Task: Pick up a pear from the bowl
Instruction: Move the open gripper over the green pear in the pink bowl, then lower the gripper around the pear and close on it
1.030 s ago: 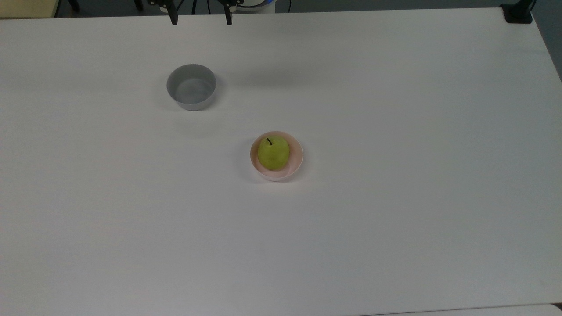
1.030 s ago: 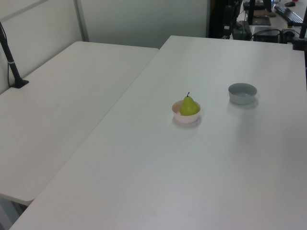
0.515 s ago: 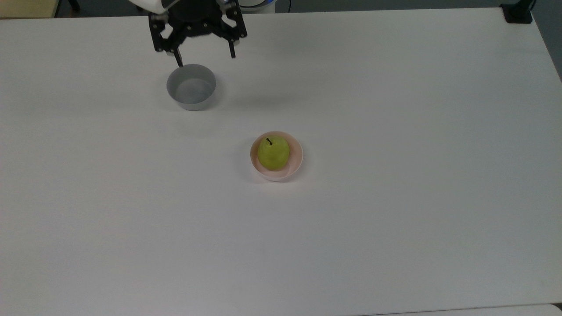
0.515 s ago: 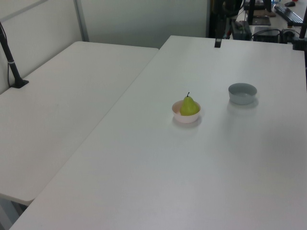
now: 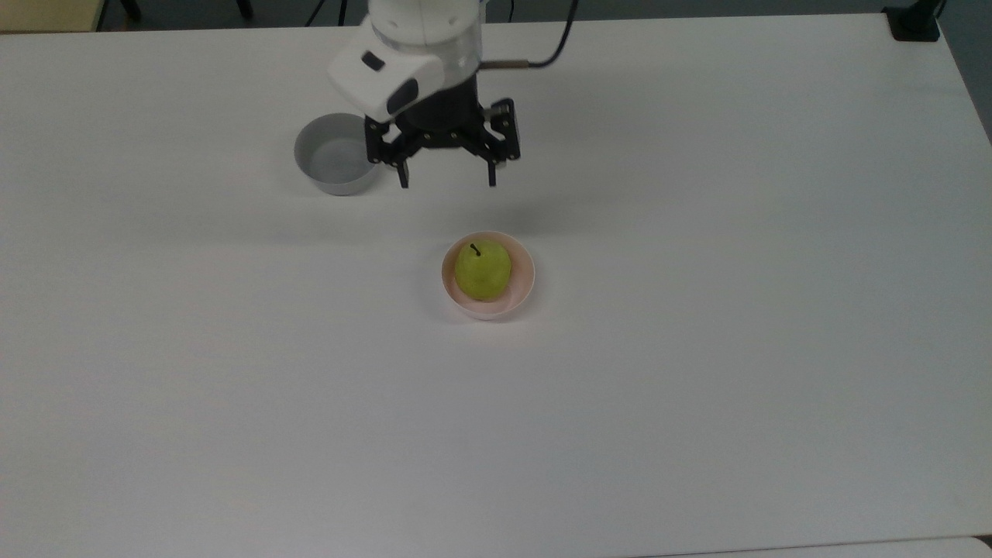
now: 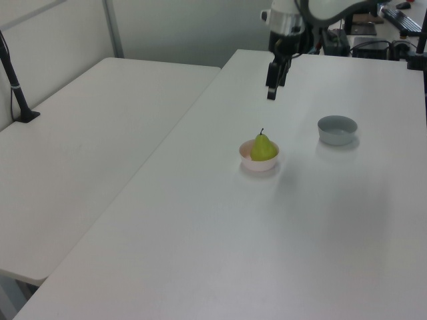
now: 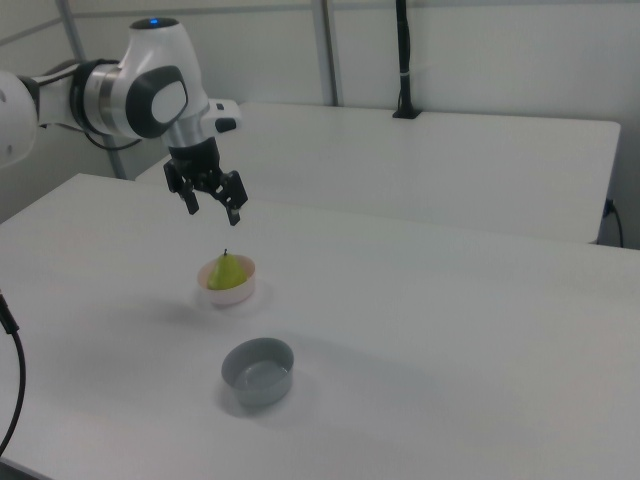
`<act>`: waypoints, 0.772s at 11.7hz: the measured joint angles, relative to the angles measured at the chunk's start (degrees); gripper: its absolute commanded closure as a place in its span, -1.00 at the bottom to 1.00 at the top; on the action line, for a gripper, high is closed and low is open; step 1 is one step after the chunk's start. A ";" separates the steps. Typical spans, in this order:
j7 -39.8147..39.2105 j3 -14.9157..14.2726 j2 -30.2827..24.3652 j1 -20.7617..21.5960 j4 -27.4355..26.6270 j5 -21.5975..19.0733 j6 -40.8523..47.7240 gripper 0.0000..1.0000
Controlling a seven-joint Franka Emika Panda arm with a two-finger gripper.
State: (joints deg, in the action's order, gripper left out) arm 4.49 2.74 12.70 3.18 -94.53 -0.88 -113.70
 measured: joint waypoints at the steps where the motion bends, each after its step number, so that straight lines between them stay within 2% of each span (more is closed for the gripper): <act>1: 1.69 0.53 1.55 0.39 -0.10 0.14 -1.10 -1.00; 4: 2.94 0.76 5.36 1.96 -0.22 2.98 -4.00 -1.00; 9: 2.97 0.78 10.04 2.67 -0.27 3.33 -8.64 -0.98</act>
State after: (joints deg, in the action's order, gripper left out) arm 7.45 3.52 22.74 5.85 -94.80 2.45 -122.34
